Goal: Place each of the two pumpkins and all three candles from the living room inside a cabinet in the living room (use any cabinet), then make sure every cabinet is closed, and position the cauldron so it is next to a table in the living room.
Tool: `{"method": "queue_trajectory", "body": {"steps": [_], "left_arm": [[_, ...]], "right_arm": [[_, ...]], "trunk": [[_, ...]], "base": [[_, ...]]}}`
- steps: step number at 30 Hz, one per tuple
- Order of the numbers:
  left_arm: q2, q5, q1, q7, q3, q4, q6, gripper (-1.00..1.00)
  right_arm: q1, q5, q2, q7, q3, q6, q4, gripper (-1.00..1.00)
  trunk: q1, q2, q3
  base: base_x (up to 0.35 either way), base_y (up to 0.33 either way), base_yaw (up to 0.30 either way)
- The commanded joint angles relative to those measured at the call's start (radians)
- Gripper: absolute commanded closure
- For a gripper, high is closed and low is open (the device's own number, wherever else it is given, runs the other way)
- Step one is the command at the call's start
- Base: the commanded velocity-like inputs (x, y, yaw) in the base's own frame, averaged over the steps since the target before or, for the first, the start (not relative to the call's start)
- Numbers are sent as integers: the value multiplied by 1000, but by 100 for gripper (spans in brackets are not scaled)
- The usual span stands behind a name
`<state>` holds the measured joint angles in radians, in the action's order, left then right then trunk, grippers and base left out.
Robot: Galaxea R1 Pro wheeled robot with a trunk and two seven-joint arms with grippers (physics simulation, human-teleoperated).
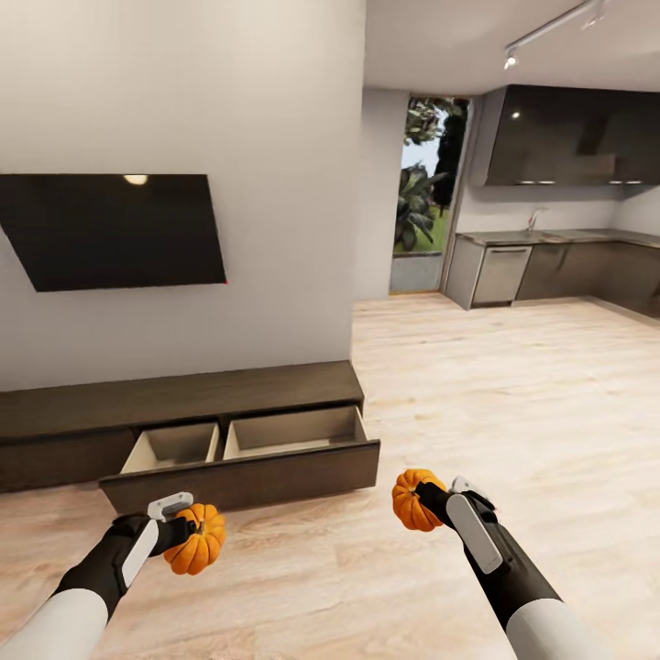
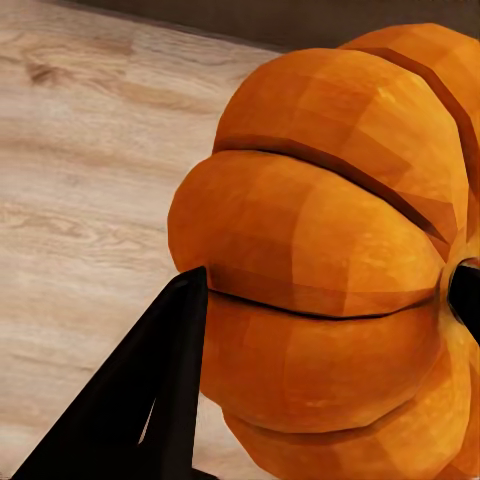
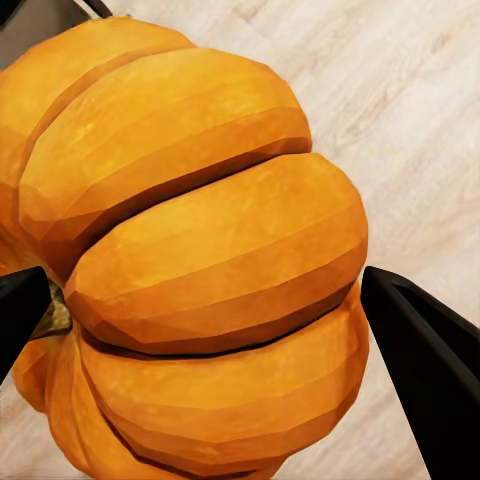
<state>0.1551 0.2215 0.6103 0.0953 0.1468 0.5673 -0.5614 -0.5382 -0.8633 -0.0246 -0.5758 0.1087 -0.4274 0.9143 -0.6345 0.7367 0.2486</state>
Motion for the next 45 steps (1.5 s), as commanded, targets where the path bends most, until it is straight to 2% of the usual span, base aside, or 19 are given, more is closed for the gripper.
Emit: {"method": "queue_trajectory", "body": {"steps": [1, 13, 22, 35, 40, 42, 45], "left_arm": [[0, -1, 0, 4, 0, 0, 0, 100], [-5, -2, 0, 4, -1, 0, 2, 100], [-5, -2, 0, 4, -1, 0, 1, 100], [-2, 1, 1, -4, 3, 3, 1, 100], [-1, 7, 1, -13, 7, 69, -11, 100], [-3, 7, 0, -14, 6, 83, -22, 100], [-4, 8, 0, -14, 7, 97, -80, 100]], "right_arm": [[0, 1, 0, -4, 0, 1, 0, 100], [0, 2, 0, -4, 0, 1, 0, 100], [0, 4, 0, -4, 0, 1, 1, 100], [0, 3, 0, -4, 6, 1, 2, 100], [0, 6, 1, -3, 13, 0, 2, 100], [0, 9, 4, -3, 31, -3, 3, 100], [-2, 9, 21, -3, 90, -10, 5, 100]], "trunk": [[0, 0, 0], [0, 0, 0], [0, 0, 0], [0, 0, 0], [15, -28, -13], [23, -42, -19], [35, -63, -28]], "base": [[0, 0, 282], [0, -179, 262], [4, -20, 20], [177, 0, 0], [9, 0, 0], [1, 0, 0], [0, 0, 0]]}}
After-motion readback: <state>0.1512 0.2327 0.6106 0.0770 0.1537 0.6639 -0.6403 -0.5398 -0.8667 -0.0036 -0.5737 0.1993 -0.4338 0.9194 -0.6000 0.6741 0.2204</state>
